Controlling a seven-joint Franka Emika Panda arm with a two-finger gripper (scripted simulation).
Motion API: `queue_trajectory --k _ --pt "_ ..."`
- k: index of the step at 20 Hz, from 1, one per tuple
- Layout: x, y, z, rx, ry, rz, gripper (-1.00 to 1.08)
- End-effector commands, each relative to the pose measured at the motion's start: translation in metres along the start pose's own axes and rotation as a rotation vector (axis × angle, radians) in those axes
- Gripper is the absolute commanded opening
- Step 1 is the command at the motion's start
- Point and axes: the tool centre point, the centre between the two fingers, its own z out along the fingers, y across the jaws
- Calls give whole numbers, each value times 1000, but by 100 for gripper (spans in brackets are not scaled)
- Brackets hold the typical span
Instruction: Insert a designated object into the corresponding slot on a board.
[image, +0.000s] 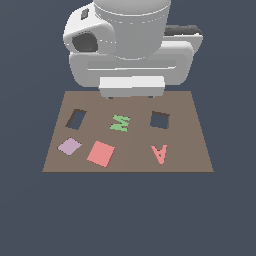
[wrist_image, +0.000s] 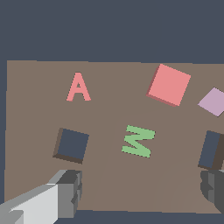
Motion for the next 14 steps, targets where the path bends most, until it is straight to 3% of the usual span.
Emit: queue_trajectory --k 1,14 --pt "0 0 0 0 0 0 100" --pt "24 15 29 -3 0 84 100"
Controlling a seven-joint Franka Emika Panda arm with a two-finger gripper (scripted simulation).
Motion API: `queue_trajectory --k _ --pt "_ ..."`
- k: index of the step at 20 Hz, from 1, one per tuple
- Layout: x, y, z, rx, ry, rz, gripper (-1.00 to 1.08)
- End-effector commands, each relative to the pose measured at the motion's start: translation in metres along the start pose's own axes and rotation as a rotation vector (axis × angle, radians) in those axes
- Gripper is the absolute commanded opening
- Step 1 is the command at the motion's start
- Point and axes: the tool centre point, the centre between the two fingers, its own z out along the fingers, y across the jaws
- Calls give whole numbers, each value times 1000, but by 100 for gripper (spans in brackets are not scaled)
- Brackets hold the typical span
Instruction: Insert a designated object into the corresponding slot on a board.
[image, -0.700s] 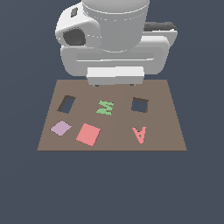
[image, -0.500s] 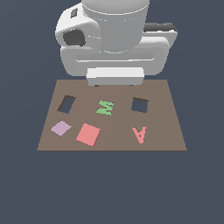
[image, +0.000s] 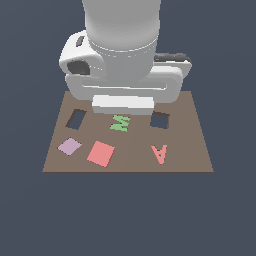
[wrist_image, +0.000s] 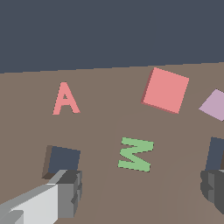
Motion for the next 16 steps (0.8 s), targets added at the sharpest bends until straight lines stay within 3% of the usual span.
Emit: queue_trajectory --k 1,16 --pt "9 6 11 -1 -1 31 100" --pt "68 54 88 -5 -2 259 100"
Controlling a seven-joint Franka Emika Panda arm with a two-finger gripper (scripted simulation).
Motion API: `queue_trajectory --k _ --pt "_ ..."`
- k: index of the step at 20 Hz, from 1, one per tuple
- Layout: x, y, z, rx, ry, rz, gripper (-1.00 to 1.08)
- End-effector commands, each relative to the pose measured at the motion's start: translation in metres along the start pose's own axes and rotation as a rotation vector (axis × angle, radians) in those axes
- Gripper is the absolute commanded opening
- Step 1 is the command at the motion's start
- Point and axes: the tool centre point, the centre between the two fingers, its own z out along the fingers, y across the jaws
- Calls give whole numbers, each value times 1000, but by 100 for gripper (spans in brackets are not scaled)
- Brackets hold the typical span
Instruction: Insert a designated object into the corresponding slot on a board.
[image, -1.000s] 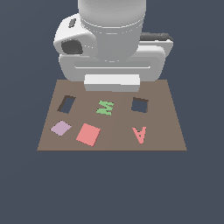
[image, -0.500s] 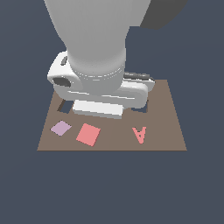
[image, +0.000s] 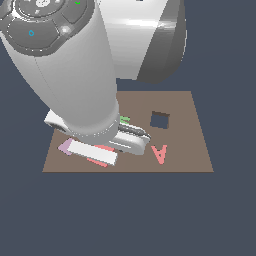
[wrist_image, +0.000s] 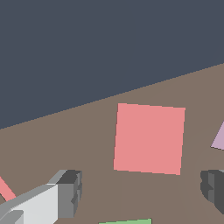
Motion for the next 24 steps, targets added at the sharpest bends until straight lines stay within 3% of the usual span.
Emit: queue_trajectory --k 1,23,24 --pt "8 4 9 0 1 28 100" --pt "22 13 43 0 0 74 100" --pt "22 13 43 0 0 74 -100"
